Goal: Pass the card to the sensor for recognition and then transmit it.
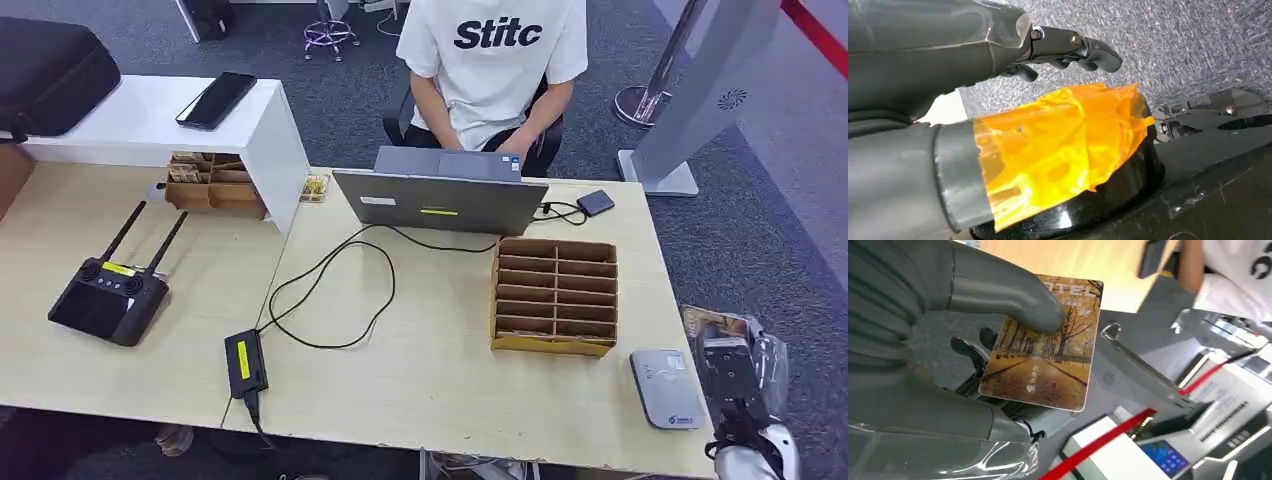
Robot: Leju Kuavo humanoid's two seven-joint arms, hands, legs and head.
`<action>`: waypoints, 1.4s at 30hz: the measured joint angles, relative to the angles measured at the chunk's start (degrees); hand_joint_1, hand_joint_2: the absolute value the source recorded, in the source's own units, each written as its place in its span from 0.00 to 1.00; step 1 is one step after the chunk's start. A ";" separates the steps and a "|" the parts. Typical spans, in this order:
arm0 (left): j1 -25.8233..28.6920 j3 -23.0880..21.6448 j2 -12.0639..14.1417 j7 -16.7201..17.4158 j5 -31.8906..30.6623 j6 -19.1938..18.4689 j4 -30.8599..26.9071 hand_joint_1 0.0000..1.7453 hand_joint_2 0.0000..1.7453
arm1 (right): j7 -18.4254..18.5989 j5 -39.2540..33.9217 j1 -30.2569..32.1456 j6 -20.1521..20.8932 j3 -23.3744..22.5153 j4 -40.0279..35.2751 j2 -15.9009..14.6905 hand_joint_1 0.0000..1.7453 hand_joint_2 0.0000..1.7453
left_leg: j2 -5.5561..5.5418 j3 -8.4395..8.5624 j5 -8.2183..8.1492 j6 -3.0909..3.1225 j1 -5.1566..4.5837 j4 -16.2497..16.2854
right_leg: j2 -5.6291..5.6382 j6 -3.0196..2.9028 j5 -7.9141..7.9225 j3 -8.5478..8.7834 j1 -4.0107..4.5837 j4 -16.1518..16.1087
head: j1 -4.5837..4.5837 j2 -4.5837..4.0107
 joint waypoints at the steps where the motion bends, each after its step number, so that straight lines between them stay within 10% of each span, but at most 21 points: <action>1: -0.01 0.00 0.02 0.04 -0.22 0.00 0.00 0.00 0.00 | 0.07 0.09 -0.50 0.37 0.35 -0.70 -0.15 0.98 1.00 | 0.00 0.00 0.00 0.00 0.00 0.00 | 0.00 0.00 0.00 0.00 0.00 0.00 | 0.02 0.00; 12: -0.72 -0.46 0.37 0.26 -3.65 -1.07 0.00 0.00 0.00 | 3.89 3.24 -16.90 6.49 12.94 -0.21 -2.51 1.00 1.00 | 0.21 0.00 0.09 -0.06 0.00 0.00 | 0.17 -0.03 0.09 -0.06 0.00 0.11 | 0.02 0.00; 23: -1.22 -0.52 0.77 2.08 -8.57 -2.06 0.00 0.00 0.00 | 9.82 4.44 -42.94 12.39 27.39 17.52 -1.94 1.00 1.00 | 0.18 -0.02 0.13 -0.11 0.01 0.02 | 0.15 -0.03 0.09 -0.13 0.00 0.16 | -0.02 0.00; 42: -2.48 -0.52 1.03 4.20 -12.31 -3.17 0.00 0.00 0.00 | 20.28 7.98 -58.82 13.18 33.03 41.84 4.39 0.99 1.00 | 0.11 -0.05 0.13 -0.11 0.01 0.02 | 0.13 -0.03 0.09 -0.18 0.00 0.15 | 0.00 0.00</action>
